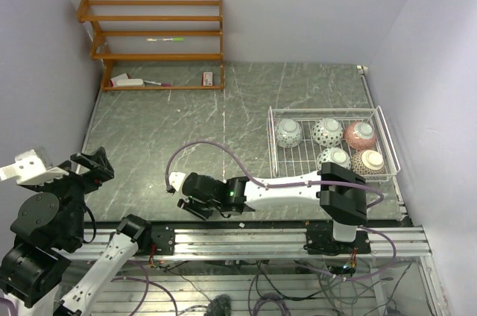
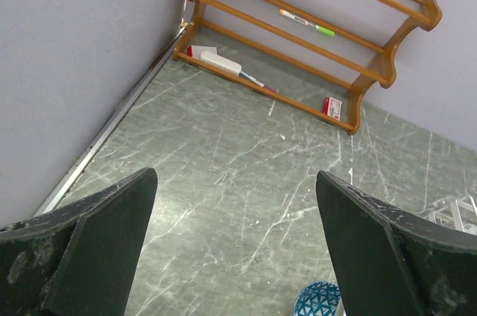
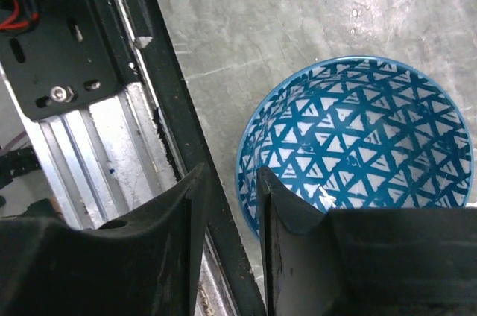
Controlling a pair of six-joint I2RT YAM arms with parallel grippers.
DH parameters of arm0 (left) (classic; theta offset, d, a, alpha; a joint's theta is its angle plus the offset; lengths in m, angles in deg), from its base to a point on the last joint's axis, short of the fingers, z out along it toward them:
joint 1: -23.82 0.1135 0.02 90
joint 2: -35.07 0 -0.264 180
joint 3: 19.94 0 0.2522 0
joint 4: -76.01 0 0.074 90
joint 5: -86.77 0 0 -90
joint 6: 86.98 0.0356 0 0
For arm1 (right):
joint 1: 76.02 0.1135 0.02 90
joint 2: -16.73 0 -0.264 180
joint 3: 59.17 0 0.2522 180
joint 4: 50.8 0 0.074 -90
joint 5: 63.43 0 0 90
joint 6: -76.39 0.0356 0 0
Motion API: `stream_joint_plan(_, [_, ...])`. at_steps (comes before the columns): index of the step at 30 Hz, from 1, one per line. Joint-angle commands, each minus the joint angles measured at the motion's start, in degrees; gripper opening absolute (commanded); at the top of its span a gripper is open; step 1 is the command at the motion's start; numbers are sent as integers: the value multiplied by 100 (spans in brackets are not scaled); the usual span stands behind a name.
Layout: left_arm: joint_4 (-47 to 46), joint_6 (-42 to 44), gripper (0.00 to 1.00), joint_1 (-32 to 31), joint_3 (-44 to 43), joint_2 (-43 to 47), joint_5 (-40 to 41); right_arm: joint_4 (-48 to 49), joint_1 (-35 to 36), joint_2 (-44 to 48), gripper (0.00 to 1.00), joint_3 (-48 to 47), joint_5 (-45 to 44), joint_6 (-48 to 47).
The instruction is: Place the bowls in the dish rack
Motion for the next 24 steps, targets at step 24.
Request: stream_joint_plan(24, [-199, -6, 99, 38, 60, -48, -10, 1338, -635, 1546, 0, 678, 749, 766])
